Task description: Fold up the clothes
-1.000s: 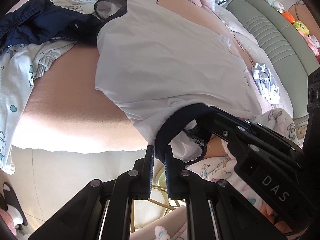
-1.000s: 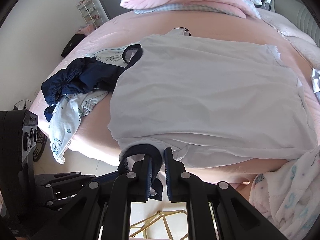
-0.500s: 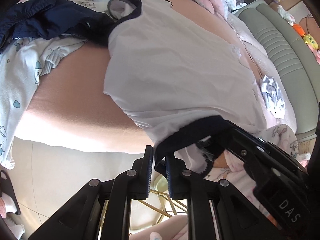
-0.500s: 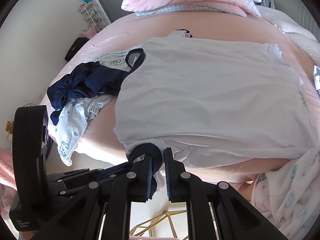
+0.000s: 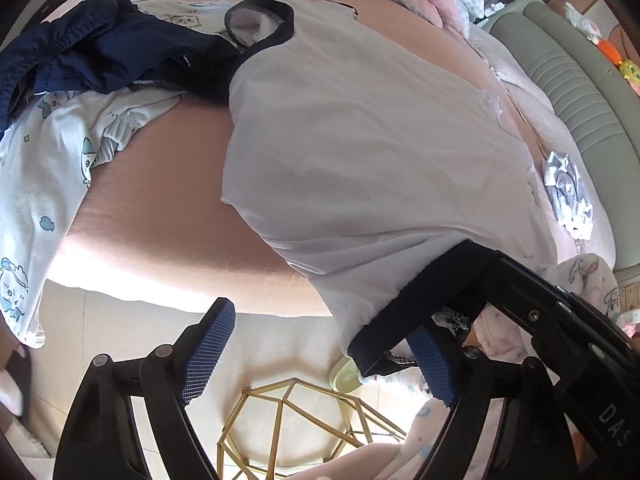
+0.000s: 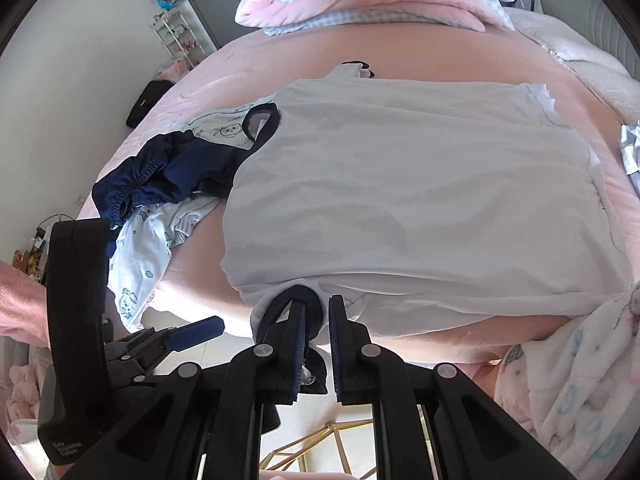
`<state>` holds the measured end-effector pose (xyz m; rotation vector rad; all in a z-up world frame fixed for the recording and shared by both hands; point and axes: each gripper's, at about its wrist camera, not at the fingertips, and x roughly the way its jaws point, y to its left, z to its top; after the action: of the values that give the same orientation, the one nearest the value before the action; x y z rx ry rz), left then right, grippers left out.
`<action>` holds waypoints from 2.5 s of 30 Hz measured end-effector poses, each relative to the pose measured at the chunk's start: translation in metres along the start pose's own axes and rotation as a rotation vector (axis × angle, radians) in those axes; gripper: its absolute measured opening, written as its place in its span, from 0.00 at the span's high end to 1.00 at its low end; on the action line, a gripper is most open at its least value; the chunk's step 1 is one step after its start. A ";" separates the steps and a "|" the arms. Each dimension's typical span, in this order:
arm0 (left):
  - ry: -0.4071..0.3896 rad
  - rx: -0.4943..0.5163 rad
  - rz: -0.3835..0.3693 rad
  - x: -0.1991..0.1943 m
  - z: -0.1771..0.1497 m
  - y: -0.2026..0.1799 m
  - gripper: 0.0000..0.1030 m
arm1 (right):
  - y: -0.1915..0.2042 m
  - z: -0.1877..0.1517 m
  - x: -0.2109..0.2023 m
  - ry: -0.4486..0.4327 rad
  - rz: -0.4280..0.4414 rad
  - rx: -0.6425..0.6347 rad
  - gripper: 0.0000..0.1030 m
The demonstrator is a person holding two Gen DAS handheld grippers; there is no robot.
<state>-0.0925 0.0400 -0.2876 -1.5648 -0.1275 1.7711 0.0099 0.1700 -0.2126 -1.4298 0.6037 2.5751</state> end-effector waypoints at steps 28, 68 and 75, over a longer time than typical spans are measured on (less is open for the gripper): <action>-0.042 0.000 0.021 0.017 0.011 -0.011 0.90 | -0.007 -0.016 0.012 0.138 0.026 0.052 0.80; -0.079 0.024 -0.036 -0.022 0.005 -0.015 0.91 | 0.004 -0.022 0.036 0.098 -0.044 0.010 0.93; -0.095 0.023 -0.035 -0.028 0.003 -0.020 0.91 | 0.002 -0.016 0.011 0.024 -0.049 0.021 0.93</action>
<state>-0.0871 0.0391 -0.2539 -1.4543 -0.1780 1.8136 0.0160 0.1612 -0.2291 -1.4520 0.5891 2.5105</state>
